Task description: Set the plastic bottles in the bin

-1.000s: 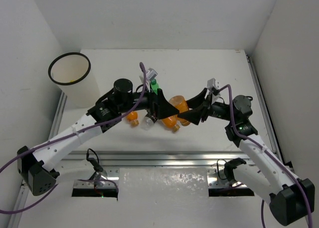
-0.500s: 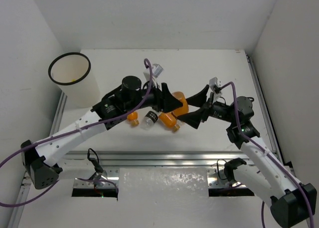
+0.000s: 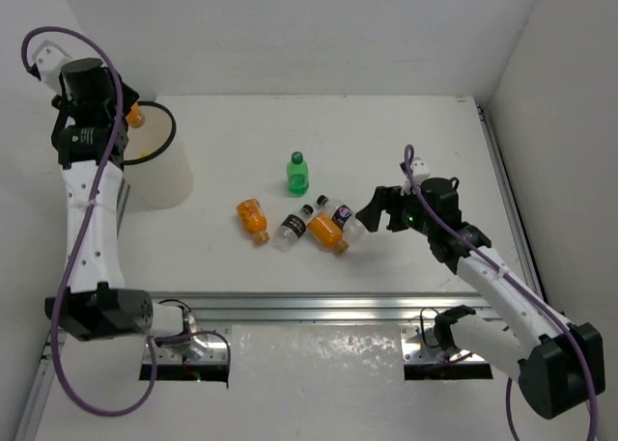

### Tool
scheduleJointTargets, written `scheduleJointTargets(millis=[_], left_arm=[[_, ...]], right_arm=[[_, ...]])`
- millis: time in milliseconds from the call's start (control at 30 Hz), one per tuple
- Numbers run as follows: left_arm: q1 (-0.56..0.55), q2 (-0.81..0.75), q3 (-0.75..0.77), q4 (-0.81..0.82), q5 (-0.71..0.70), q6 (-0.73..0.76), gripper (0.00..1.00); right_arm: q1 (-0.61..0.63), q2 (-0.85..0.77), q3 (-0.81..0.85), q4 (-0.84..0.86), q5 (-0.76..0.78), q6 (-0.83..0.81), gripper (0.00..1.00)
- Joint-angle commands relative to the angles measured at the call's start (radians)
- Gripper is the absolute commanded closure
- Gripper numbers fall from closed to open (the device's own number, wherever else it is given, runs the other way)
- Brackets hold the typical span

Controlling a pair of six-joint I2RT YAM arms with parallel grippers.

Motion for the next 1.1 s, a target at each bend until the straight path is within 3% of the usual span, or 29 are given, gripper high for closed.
scheduleJointTargets(millis=[0, 33, 200, 267, 300, 433, 533, 633, 667, 733, 867, 933, 967, 1067], left_arm=[[0.097, 0.067, -0.014, -0.033, -0.034, 0.018, 0.99], [0.110, 0.077, -0.031, 0.013, -0.037, 0.022, 0.93], [0.138, 0.181, 0.048, -0.027, -0.031, 0.015, 0.25], [0.138, 0.181, 0.030, -0.022, 0.012, 0.003, 0.15], [0.139, 0.170, 0.012, -0.011, 0.026, 0.008, 0.01], [0.138, 0.097, -0.020, -0.005, 0.067, 0.046, 0.00], [0.127, 0.011, -0.048, 0.018, 0.278, 0.107, 0.00], [0.049, -0.064, -0.062, -0.004, 0.350, 0.149, 0.00], [-0.024, -0.078, -0.066, -0.010, 0.369, 0.160, 0.00], [-0.101, -0.117, -0.094, -0.025, 0.377, 0.170, 0.00], [-0.224, -0.198, -0.218, 0.024, 0.549, 0.149, 0.00], [-0.282, -0.259, -0.333, 0.100, 0.656, 0.120, 0.00], [-0.304, -0.279, -0.374, 0.143, 0.702, 0.098, 0.00], [-0.408, -0.316, -0.564, 0.362, 0.848, 0.033, 0.00]], right_arm=[[-0.001, 0.071, -0.017, 0.091, 0.045, -0.072, 0.01], [-0.001, 0.100, -0.009, 0.105, 0.048, -0.086, 0.01], [0.002, 0.346, 0.170, 0.058, 0.043, -0.181, 0.04], [0.008, 0.464, 0.226, 0.018, 0.020, -0.225, 0.07], [0.017, 0.499, 0.273, -0.006, 0.020, -0.257, 0.08], [0.046, 0.679, 0.381, -0.089, 0.035, -0.330, 0.16], [0.050, 0.737, 0.416, -0.105, 0.026, -0.348, 0.26], [0.050, 0.800, 0.444, -0.149, -0.011, -0.357, 0.33], [0.050, 0.820, 0.447, -0.157, -0.003, -0.357, 0.40], [0.048, 0.829, 0.439, -0.165, 0.054, -0.339, 0.41], [0.033, 0.816, 0.408, -0.171, 0.193, -0.281, 0.53], [0.019, 0.762, 0.386, -0.163, 0.264, -0.230, 0.67], [0.019, 0.729, 0.343, -0.128, 0.276, -0.210, 0.74], [0.019, 0.511, 0.188, 0.023, 0.215, -0.158, 0.80]])
